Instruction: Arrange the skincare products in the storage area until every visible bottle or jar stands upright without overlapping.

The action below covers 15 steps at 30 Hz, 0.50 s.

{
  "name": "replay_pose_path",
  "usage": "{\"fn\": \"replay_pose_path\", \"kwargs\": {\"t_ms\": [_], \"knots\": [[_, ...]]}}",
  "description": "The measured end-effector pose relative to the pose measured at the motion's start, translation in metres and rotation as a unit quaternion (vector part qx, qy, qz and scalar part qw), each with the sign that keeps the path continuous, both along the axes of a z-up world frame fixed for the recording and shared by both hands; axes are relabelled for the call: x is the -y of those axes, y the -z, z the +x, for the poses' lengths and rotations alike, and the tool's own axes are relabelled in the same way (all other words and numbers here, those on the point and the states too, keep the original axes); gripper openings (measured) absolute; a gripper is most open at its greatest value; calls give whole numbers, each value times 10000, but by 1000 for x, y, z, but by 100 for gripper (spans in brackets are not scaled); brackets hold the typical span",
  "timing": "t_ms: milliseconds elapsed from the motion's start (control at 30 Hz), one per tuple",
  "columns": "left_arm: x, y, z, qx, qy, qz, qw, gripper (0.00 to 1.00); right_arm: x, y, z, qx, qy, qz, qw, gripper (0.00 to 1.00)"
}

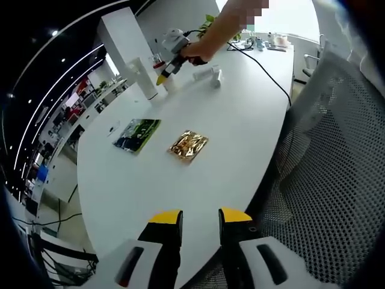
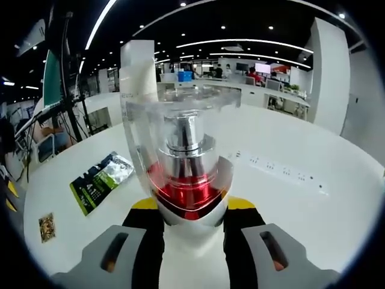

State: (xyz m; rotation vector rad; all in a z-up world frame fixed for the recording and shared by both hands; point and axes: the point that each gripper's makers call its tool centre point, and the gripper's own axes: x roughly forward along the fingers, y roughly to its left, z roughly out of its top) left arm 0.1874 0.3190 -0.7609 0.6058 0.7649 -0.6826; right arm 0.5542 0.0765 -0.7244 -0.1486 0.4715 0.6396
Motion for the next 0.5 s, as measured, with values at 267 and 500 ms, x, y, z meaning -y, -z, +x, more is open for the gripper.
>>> {"fn": "replay_pose_path", "kwargs": {"t_ms": [267, 500], "knots": [[0, -1, 1, 5, -12, 9, 10000, 25, 7, 7, 9, 75, 43, 250, 9996, 36], [-1, 0, 1, 12, -24, 14, 10000, 25, 8, 10, 14, 104, 20, 296, 9995, 36]]}}
